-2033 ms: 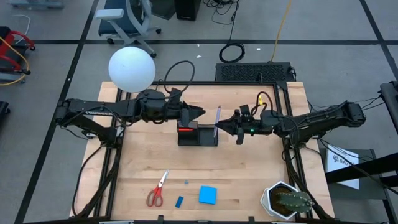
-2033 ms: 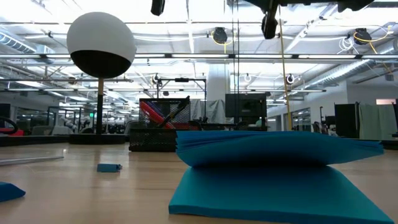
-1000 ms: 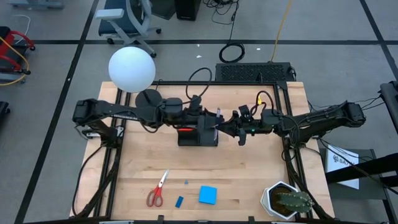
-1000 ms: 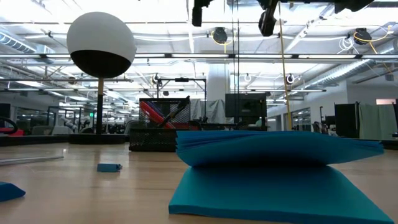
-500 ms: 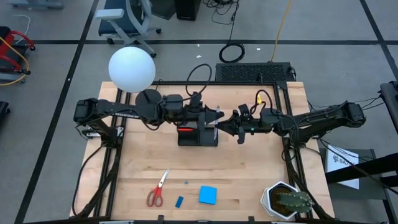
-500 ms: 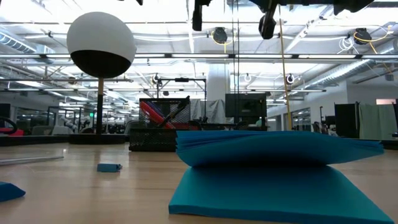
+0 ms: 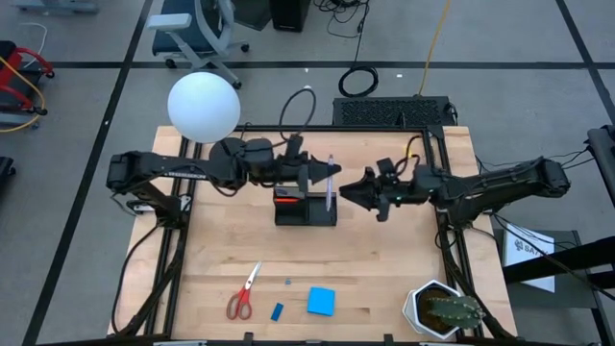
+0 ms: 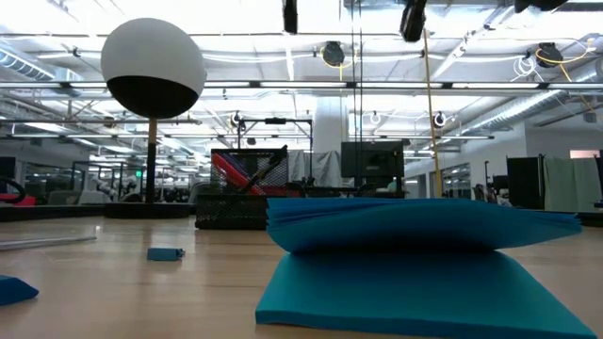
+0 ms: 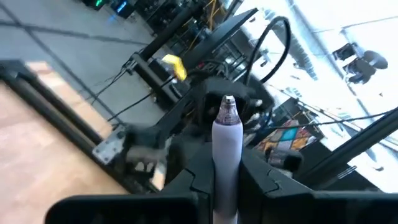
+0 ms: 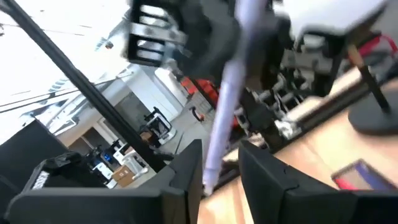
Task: Pick and place office supplies into organizer
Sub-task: Put the purple pen into the desk organizer
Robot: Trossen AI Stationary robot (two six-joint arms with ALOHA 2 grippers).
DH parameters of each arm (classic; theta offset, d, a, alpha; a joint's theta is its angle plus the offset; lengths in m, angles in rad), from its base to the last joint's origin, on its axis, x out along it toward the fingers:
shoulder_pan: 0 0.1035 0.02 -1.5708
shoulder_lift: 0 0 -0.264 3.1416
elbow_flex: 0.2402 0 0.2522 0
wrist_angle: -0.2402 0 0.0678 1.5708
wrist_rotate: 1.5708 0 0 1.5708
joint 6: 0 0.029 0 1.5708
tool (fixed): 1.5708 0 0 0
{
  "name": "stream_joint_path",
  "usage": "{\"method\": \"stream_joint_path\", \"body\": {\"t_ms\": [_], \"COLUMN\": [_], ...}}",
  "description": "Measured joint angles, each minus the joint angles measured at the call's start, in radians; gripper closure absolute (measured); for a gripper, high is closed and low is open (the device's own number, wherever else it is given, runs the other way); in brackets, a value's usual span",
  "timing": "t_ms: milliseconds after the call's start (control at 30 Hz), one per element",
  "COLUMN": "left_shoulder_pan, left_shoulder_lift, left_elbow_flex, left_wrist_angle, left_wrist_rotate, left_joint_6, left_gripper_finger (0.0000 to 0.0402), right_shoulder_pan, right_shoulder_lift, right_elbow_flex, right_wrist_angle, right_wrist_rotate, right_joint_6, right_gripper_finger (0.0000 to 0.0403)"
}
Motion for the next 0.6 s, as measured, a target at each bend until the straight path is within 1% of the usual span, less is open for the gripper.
{"method": "stream_joint_path", "body": {"t_ms": [100, 167, 267, 333, 533, 600], "left_shoulder_pan": [0.013, 0.026, 0.039, 0.047, 0.042, 0.042], "left_shoulder_lift": [-0.038, -0.062, -0.066, -0.066, -0.066, -0.066], "left_elbow_flex": [0.001, 0.001, 0.0, 0.0, 0.0, 0.0], "left_wrist_angle": [-0.002, -0.032, -0.031, -0.03, -0.031, -0.027], "left_wrist_rotate": [0.004, 0.011, 0.016, 0.041, 0.09, 0.1], "left_joint_6": [-0.069, -0.133, -0.249, -0.322, -0.476, -0.515], "left_gripper_finger": [0.0368, 0.0368, 0.0368, 0.0368, 0.0368, 0.0368], "right_shoulder_pan": [0.0, 0.0, 0.0, 0.0, 0.0, 0.002], "right_shoulder_lift": [-0.058, -0.094, -0.141, -0.162, -0.18, -0.177], "right_elbow_flex": [0.0, 0.0, 0.001, 0.001, 0.016, 0.037], "right_wrist_angle": [-0.025, -0.054, -0.087, -0.087, -0.113, -0.152], "right_wrist_rotate": [0.001, 0.003, 0.006, 0.007, 0.015, 0.043], "right_joint_6": [-0.089, -0.174, -0.331, -0.441, -0.719, -0.803], "right_gripper_finger": [0.0306, 0.0307, 0.0307, 0.0304, 0.0291, 0.0285]}}
